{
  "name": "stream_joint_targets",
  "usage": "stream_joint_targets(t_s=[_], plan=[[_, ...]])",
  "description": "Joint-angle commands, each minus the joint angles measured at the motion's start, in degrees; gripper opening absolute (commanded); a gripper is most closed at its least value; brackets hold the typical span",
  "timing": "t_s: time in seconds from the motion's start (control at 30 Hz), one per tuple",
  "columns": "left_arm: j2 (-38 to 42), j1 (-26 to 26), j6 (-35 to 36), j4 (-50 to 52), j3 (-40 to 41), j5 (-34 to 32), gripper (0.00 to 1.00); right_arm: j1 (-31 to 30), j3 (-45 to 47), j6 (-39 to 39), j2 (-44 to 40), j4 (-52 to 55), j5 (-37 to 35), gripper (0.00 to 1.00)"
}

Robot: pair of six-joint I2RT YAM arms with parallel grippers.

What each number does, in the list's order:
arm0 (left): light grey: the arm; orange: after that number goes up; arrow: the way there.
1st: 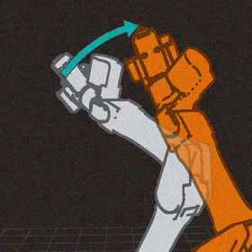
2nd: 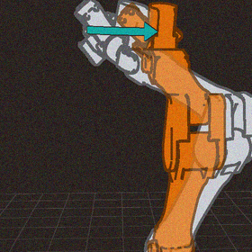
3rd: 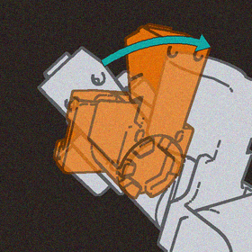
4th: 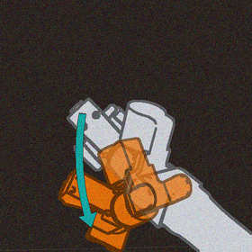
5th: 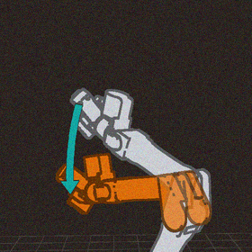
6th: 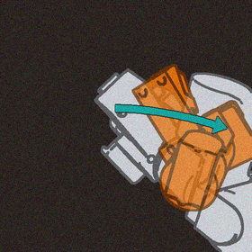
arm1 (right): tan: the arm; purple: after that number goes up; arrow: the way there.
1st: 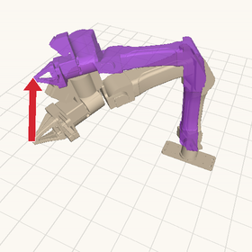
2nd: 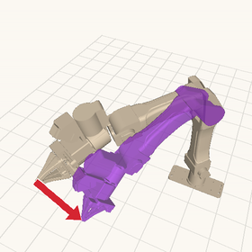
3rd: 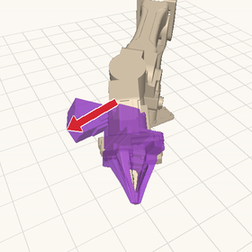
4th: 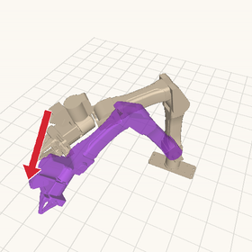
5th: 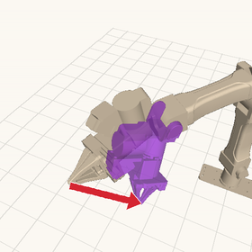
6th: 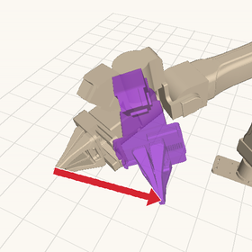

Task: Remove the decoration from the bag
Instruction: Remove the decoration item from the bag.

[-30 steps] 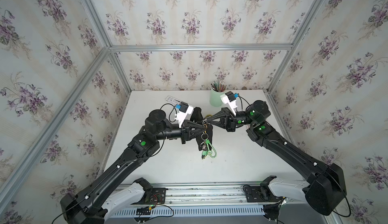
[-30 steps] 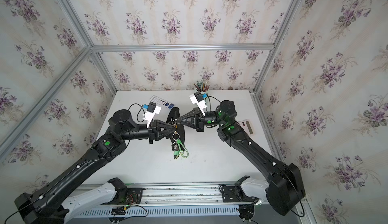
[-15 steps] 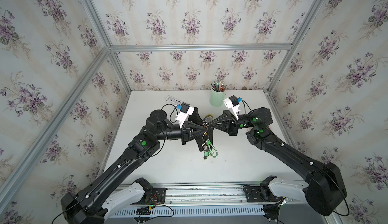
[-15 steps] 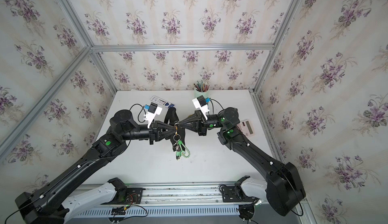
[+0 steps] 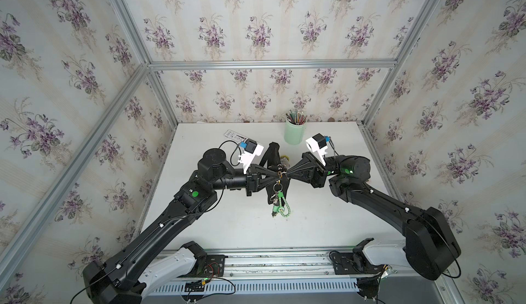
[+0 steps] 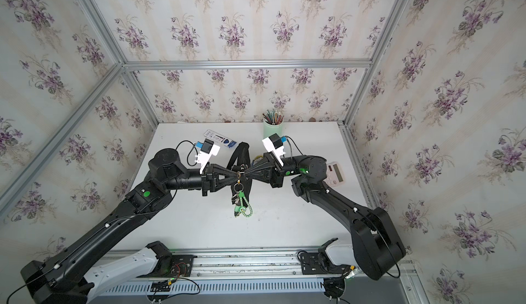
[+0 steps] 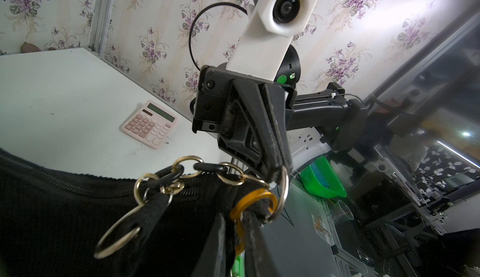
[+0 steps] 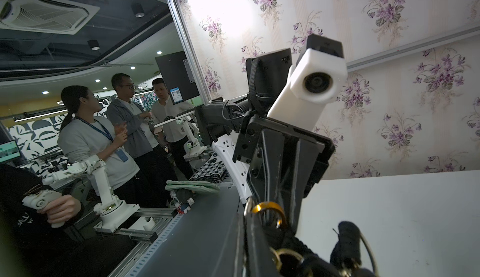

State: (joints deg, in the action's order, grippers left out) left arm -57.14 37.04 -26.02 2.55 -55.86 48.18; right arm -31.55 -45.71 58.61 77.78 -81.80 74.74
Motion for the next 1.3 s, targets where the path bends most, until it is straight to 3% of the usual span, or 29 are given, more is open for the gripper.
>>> stream_joint_targets(t_s=[0.0, 0.2, 0.47, 0.7, 1.03, 1.27], plan=[[0.4, -0.2, -0.4, -3.0, -0.8, -2.7, 0.09, -0.1, -0.3, 3.5, 1.4, -5.9, 3.5, 0.0], [0.7, -0.3, 0.2, -2.2, -1.1, -3.6, 0.08, -0.1, -0.2, 4.2, 1.2, -7.0, 4.8, 0.0], [0.4, -1.0, -0.1, -2.2, -0.3, -5.1, 0.07, -0.1, 0.2, 11.4, 0.1, -17.8, 6.6, 0.0], [1.4, -1.7, -0.2, -2.2, 0.3, -5.9, 0.07, 6.4, 2.2, 15.6, 0.8, -22.7, 6.4, 0.0], [0.4, -2.9, 0.1, -3.4, 1.5, -6.7, 0.06, 10.4, 3.2, 14.6, 4.6, -19.0, -0.5, 0.0], [-1.8, -5.1, -0.2, -6.0, 4.1, -6.1, 0.05, 10.9, 3.5, 3.8, 6.5, -5.5, -2.3, 0.0]])
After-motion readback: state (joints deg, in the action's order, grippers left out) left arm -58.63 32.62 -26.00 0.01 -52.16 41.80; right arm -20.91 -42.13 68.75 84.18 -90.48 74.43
